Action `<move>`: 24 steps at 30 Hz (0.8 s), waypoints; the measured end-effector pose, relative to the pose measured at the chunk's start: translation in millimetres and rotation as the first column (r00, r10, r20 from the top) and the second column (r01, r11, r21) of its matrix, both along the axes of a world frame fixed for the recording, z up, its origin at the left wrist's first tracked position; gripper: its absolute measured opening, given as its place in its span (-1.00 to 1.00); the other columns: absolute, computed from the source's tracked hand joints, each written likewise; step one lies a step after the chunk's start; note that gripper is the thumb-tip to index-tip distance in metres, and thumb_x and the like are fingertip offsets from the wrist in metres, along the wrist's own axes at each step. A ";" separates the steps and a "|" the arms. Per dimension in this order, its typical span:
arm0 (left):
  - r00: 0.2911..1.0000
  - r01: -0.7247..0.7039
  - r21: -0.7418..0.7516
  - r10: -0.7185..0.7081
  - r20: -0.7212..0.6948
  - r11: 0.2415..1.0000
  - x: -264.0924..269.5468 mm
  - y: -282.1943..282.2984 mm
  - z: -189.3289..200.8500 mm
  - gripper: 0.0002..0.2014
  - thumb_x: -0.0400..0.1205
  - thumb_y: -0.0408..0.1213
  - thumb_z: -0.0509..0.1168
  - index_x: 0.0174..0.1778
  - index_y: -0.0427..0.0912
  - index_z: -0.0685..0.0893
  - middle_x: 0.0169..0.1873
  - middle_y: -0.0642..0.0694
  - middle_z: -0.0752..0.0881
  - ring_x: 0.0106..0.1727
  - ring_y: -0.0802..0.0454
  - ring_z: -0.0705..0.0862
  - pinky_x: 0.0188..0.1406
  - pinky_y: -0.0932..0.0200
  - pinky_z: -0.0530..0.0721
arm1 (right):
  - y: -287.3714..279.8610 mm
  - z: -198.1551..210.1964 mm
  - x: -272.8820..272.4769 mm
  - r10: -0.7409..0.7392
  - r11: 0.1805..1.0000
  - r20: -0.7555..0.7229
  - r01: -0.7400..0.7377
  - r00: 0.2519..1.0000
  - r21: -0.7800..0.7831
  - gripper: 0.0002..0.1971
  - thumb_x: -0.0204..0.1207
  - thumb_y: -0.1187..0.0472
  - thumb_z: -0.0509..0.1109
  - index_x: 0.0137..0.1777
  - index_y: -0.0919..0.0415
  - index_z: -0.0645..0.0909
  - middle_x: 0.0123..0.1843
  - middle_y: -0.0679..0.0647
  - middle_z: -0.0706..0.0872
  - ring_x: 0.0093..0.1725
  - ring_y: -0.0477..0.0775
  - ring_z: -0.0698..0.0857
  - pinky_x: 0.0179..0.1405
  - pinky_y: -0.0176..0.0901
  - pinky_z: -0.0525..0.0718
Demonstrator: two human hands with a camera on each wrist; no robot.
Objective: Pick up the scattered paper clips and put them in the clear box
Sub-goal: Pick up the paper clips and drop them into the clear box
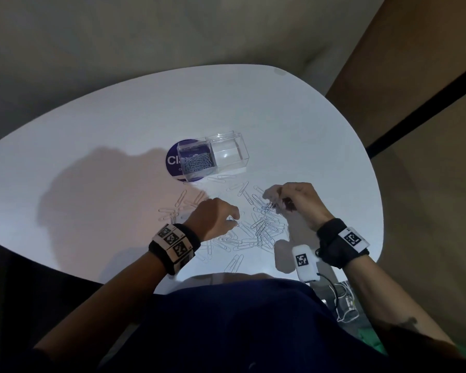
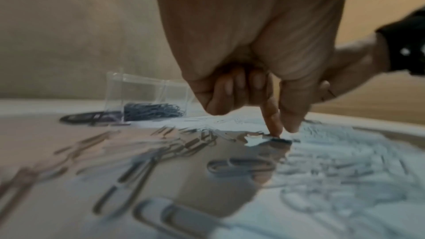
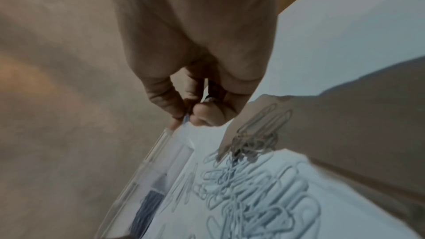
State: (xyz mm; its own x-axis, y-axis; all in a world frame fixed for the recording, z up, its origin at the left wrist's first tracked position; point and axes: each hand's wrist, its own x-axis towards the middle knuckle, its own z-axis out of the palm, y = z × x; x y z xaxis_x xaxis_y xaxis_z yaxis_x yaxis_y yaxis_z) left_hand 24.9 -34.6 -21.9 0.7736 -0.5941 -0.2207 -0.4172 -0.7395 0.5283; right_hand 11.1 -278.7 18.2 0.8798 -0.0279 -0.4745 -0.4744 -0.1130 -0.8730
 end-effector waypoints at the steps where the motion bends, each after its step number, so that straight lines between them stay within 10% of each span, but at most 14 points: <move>1: 0.999 0.029 0.028 -0.030 0.029 0.999 -0.3 -2.2 -0.2 -0.83 0.56 -0.14 0.39 0.02 -0.05 0.76 -0.07 0.00 0.81 -0.10 0.02 0.72 -0.04 0.14 0.64 | -2.8 0.5 -1.0 -0.012 1.000 -0.012 0.012 1.000 0.018 -0.72 0.54 0.51 0.20 -0.39 0.37 0.58 -0.48 -0.02 0.74 -0.41 0.11 0.53 -0.41 -0.18 0.47; 5: 0.986 0.110 0.110 -0.122 0.114 0.988 -0.1 -6.9 -0.7 -0.89 0.59 -0.20 0.35 -0.17 -0.13 0.74 -0.27 -0.03 0.75 -0.23 -0.05 0.69 -0.24 0.11 0.60 | -12.9 -2.4 -3.2 -0.003 0.999 -0.024 0.004 1.000 0.044 -0.81 0.53 0.49 0.26 -0.26 0.61 0.56 -0.38 0.13 0.74 -0.39 0.12 0.54 -0.40 -0.20 0.55; 10: 0.995 0.066 0.101 -0.074 0.073 0.993 -2.2 -5.7 -3.2 -0.89 0.58 -0.24 0.31 -0.20 -0.19 0.66 -0.36 -0.05 0.70 -0.36 -0.06 0.62 -0.36 0.10 0.51 | -19.4 -9.4 -5.9 -0.042 0.992 -0.002 0.041 0.999 -0.116 -0.93 0.47 0.48 0.46 -0.16 0.36 0.76 -0.34 0.15 0.70 -0.46 -0.13 0.62 -0.44 -0.30 0.55; 14: 1.000 0.030 0.075 -0.031 0.004 0.997 -4.7 -4.8 -2.6 -0.92 0.56 -0.29 0.32 -0.17 -0.23 0.67 -0.38 -0.03 0.67 -0.39 -0.03 0.57 -0.36 0.19 0.36 | -23.3 -15.7 -7.8 0.270 0.802 0.070 -0.185 0.960 -0.568 -0.82 0.34 0.28 0.56 -0.42 0.16 0.64 -0.39 -0.02 0.71 -0.33 -0.13 0.64 -0.19 -0.22 0.60; 20: 0.984 -0.092 -0.050 0.083 -0.155 0.995 -3.5 -8.8 3.5 -0.83 0.52 -0.22 0.36 -0.29 -0.24 0.61 -0.43 -0.15 0.69 -0.47 -0.03 0.55 -0.40 0.08 0.51 | -16.4 -28.3 -17.6 0.388 0.667 0.031 -0.257 0.921 -0.699 -0.84 0.22 0.32 0.57 -0.39 0.12 0.64 -0.37 -0.09 0.59 -0.26 0.03 0.63 -0.16 -0.05 0.63; 24: 0.730 -0.482 -0.281 0.204 -0.652 0.830 9.0 -19.7 18.8 -0.88 0.44 -0.33 0.25 -0.39 -0.27 0.58 -0.43 -0.16 0.71 -0.54 0.00 0.41 -0.57 0.21 0.29 | -14.4 -34.1 -18.4 0.492 0.606 0.049 -0.301 0.869 -0.737 -0.86 0.30 0.27 0.52 -0.40 0.14 0.61 -0.35 -0.08 0.56 -0.29 0.04 0.61 -0.25 -0.02 0.63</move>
State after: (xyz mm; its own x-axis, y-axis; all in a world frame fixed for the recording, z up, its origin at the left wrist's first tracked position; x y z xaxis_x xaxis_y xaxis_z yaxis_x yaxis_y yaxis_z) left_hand 33.9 -54.3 -3.1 0.7448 -0.4497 -0.4930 0.3076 -0.4242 0.8517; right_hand -7.4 -293.1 -15.9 0.9593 0.1188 -0.2562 -0.0362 -0.8479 -0.5289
